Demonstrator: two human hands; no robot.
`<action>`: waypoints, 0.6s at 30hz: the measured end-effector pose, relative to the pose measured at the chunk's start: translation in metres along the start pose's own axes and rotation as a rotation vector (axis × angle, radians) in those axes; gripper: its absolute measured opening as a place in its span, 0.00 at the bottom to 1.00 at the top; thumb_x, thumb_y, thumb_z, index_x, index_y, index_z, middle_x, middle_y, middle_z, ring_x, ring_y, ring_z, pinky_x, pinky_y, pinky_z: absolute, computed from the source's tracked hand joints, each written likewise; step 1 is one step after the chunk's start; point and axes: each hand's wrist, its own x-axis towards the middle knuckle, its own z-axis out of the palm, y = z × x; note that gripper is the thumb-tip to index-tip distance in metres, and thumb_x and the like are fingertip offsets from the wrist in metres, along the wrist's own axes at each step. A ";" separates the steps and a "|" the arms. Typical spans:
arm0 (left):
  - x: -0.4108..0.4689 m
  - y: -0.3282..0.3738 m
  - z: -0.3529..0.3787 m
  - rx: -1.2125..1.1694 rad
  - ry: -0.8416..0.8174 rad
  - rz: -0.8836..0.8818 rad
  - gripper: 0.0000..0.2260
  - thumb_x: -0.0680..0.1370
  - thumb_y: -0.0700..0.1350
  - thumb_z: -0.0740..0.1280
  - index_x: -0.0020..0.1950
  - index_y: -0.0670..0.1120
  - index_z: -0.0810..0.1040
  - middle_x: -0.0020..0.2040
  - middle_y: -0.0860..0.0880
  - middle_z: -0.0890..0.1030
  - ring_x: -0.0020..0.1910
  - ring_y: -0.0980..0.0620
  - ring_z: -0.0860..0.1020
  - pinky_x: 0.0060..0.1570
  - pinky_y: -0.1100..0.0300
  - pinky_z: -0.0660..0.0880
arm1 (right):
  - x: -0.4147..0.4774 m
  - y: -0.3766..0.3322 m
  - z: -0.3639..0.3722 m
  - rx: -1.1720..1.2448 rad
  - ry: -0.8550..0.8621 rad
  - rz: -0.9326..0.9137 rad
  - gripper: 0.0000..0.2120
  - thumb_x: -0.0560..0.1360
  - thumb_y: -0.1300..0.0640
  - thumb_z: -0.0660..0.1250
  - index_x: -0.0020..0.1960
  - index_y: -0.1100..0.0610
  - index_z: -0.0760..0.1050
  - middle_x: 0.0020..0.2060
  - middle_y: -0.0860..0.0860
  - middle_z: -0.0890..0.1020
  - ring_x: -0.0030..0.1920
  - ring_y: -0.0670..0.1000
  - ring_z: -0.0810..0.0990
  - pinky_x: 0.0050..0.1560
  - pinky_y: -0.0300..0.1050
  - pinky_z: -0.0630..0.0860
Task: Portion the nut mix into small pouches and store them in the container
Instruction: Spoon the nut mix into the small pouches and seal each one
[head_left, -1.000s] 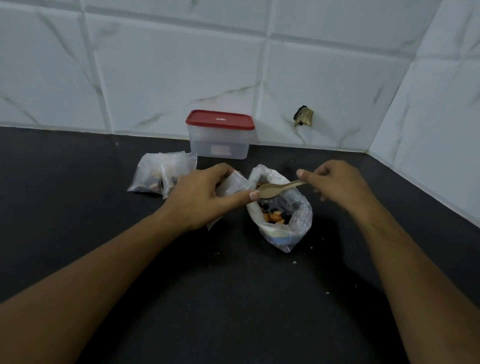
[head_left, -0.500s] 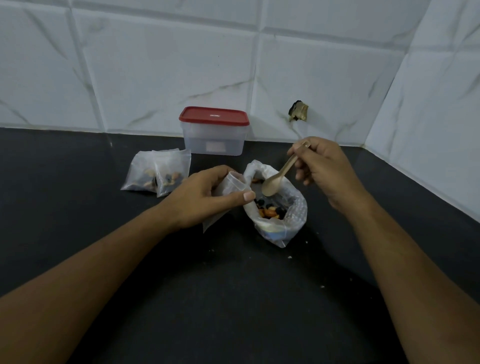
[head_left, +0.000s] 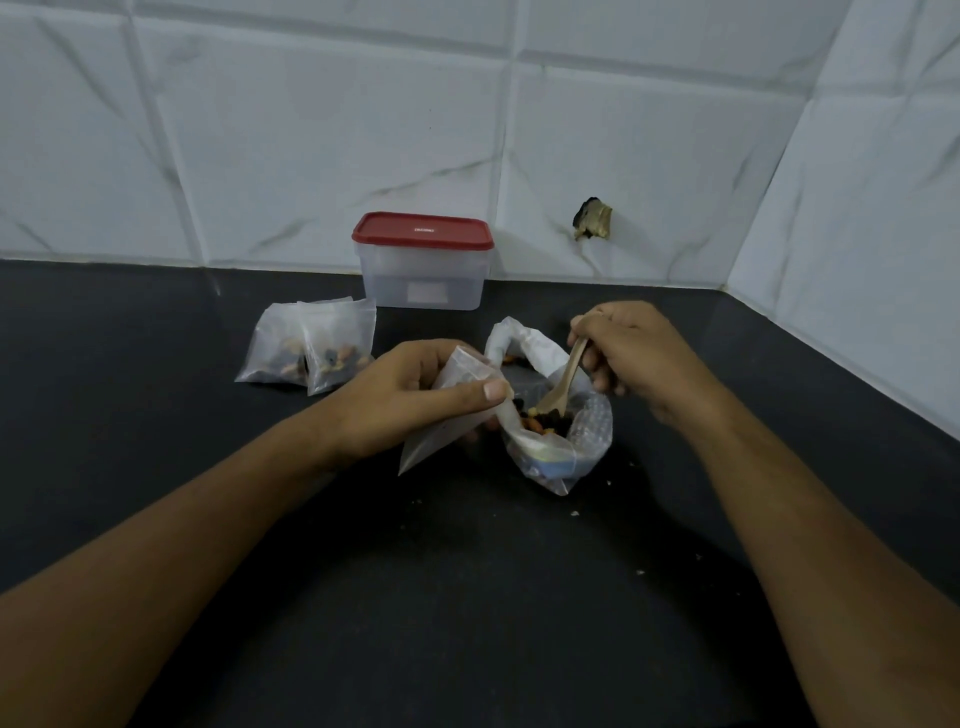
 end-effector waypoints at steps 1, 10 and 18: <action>0.000 0.001 0.000 -0.007 -0.001 -0.004 0.17 0.76 0.54 0.70 0.61 0.46 0.80 0.53 0.46 0.86 0.51 0.48 0.85 0.53 0.53 0.82 | 0.000 0.001 0.001 0.024 -0.019 0.038 0.13 0.83 0.55 0.64 0.43 0.58 0.81 0.28 0.50 0.79 0.23 0.47 0.74 0.23 0.39 0.65; 0.000 0.003 0.000 0.003 -0.018 -0.017 0.19 0.74 0.55 0.70 0.61 0.46 0.80 0.52 0.49 0.86 0.50 0.52 0.85 0.49 0.61 0.81 | 0.002 0.005 0.004 0.154 0.052 0.204 0.13 0.82 0.56 0.63 0.43 0.59 0.81 0.25 0.48 0.77 0.22 0.46 0.71 0.23 0.38 0.63; 0.003 -0.004 -0.002 0.147 0.140 0.027 0.19 0.71 0.63 0.72 0.58 0.55 0.80 0.52 0.57 0.85 0.51 0.58 0.83 0.52 0.57 0.80 | 0.004 0.005 0.005 0.306 0.111 0.237 0.13 0.83 0.56 0.63 0.42 0.57 0.79 0.25 0.48 0.75 0.22 0.46 0.70 0.23 0.38 0.62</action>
